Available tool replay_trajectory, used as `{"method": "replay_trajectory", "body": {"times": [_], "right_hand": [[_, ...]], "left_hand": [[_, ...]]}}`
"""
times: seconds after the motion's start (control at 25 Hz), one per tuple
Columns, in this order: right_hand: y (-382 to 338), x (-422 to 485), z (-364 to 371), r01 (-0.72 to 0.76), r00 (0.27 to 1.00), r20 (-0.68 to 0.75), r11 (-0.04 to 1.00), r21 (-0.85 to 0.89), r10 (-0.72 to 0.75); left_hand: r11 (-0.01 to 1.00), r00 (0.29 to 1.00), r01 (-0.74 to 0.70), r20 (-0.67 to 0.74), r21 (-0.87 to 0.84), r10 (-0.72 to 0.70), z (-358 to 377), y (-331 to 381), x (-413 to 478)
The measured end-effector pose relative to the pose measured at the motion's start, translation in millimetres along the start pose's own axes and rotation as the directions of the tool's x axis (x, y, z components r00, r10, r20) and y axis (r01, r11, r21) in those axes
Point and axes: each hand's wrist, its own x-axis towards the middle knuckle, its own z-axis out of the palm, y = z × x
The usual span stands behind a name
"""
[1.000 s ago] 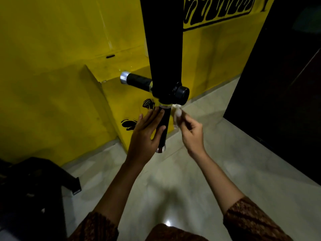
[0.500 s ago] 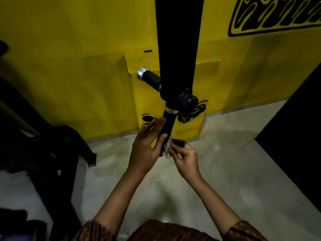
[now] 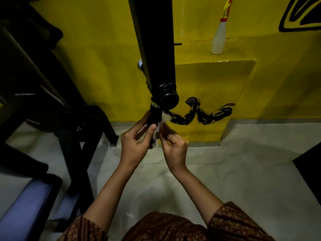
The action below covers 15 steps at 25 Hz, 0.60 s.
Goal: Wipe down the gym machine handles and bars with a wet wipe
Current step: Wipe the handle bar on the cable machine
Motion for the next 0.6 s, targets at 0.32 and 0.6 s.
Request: {"method": "replay_trajectory", "body": {"times": [0.32, 0.6], "right_hand": [[-7, 31, -18, -0.103, 0.995, 0.044, 0.955, 0.278, 0.094], [12, -14, -3, 0.080, 0.981, 0.174, 0.997, 0.009, -0.080]], "left_hand": [[0.998, 0.999, 0.002, -0.039, 0.062, 0.000, 2, 2, 1], [0.998, 1.000, -0.010, -0.020, 0.056, 0.012, -2, 6, 2]]}}
